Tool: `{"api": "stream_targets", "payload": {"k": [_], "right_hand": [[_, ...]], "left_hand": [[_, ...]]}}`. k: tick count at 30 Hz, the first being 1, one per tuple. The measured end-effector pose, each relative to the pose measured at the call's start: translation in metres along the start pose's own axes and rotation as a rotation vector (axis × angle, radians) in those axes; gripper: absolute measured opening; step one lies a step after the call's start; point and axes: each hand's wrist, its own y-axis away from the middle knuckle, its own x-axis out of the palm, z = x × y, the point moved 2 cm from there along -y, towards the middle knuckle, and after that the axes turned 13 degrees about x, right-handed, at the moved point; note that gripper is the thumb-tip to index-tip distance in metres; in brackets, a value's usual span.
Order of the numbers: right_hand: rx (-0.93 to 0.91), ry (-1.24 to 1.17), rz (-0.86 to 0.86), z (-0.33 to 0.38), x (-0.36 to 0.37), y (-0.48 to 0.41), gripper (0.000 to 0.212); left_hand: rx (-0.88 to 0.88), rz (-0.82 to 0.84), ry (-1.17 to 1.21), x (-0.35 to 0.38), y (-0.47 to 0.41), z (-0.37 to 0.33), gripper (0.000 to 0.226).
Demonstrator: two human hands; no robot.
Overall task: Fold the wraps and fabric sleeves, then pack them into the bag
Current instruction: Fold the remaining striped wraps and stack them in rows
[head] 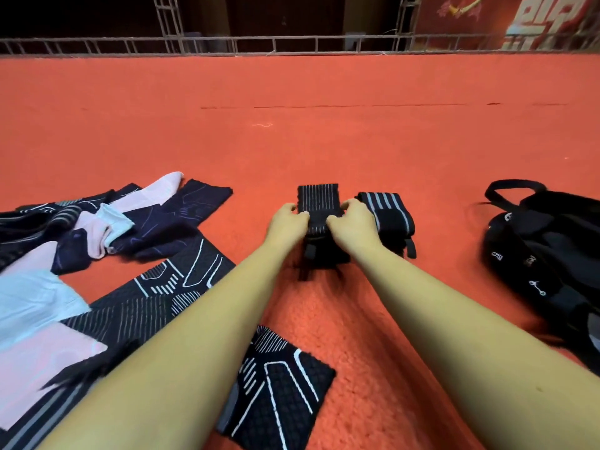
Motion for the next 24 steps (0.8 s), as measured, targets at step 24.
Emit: {"api": "stream_targets", "payload": {"k": [24], "right_hand": [[-0.138, 0.166, 0.415, 0.047, 0.035, 0.144, 0.01]], "left_hand": [[-0.05, -0.058, -0.17, -0.22, 0.136, 0.044, 0.026]]}}
